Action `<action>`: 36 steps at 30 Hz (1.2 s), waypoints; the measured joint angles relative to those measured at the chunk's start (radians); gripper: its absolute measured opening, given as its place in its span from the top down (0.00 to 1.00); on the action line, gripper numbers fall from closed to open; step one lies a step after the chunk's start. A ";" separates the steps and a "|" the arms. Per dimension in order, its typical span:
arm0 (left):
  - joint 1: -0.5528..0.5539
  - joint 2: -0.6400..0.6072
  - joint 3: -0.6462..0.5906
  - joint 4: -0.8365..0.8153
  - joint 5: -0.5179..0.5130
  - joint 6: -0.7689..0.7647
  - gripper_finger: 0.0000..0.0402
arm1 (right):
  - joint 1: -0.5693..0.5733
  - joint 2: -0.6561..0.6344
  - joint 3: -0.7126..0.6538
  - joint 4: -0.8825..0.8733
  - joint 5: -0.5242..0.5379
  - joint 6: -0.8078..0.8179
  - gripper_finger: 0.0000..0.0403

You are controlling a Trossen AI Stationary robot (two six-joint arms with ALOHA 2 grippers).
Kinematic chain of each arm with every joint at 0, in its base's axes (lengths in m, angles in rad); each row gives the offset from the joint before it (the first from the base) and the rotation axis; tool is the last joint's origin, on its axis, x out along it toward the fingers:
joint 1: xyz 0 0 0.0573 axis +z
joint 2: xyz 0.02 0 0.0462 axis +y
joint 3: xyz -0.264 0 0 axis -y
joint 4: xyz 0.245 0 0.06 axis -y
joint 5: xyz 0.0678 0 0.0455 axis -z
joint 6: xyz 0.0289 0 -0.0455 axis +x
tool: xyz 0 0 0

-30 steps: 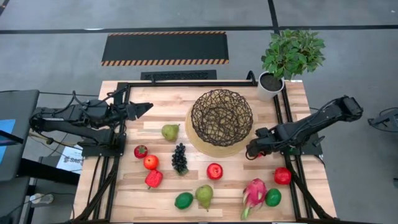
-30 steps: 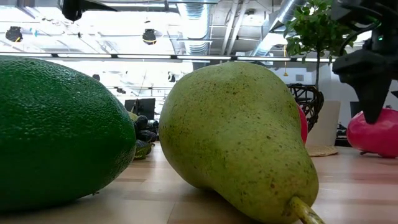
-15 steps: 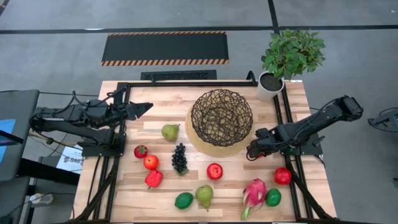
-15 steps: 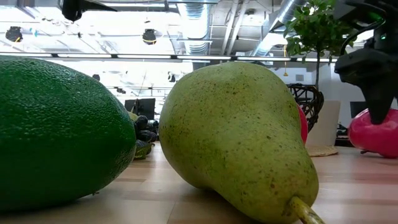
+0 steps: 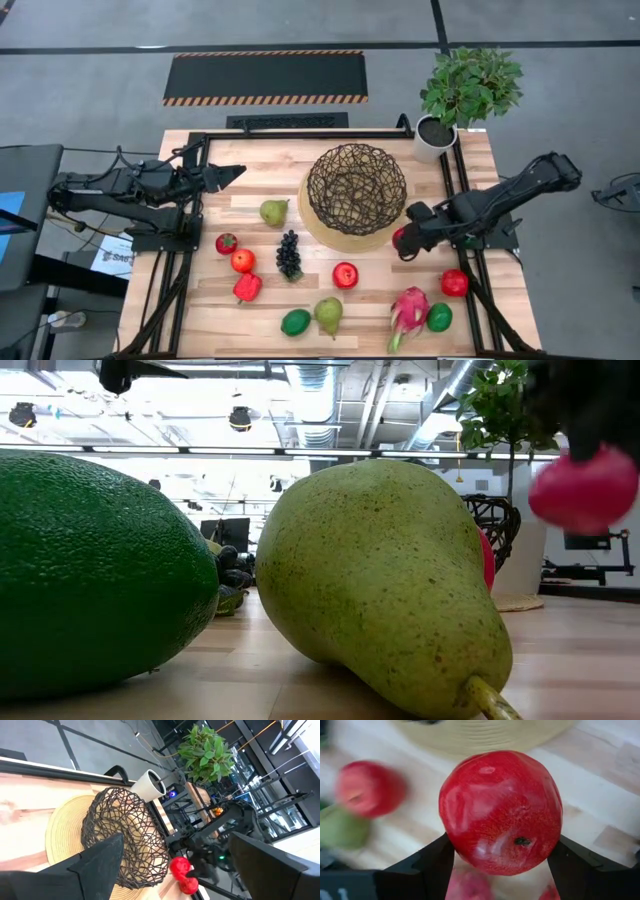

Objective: Build produce basket
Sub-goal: Put the red apple into the black basket

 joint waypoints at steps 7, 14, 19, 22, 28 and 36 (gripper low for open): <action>0.000 0.000 0.000 0.000 0.000 -0.003 0.14 | 0.025 0.000 0.221 -0.046 0.006 -0.093 0.30; 0.000 0.000 0.000 0.000 0.000 -0.004 0.14 | -0.136 0.024 0.329 0.035 0.120 -0.318 0.30; 0.000 0.000 0.000 0.000 0.000 -0.004 0.14 | -0.310 0.104 0.331 0.080 0.115 -0.482 0.30; 0.000 0.000 0.000 -0.001 0.000 -0.004 0.14 | -0.410 0.169 0.331 0.049 0.114 -0.543 0.30; 0.000 0.000 0.000 -0.005 0.000 0.000 0.14 | -0.571 0.313 0.331 0.067 0.115 -0.633 0.30; 0.000 0.000 0.000 -0.005 -0.006 0.000 0.14 | -0.673 0.483 0.331 0.093 0.117 -0.696 0.30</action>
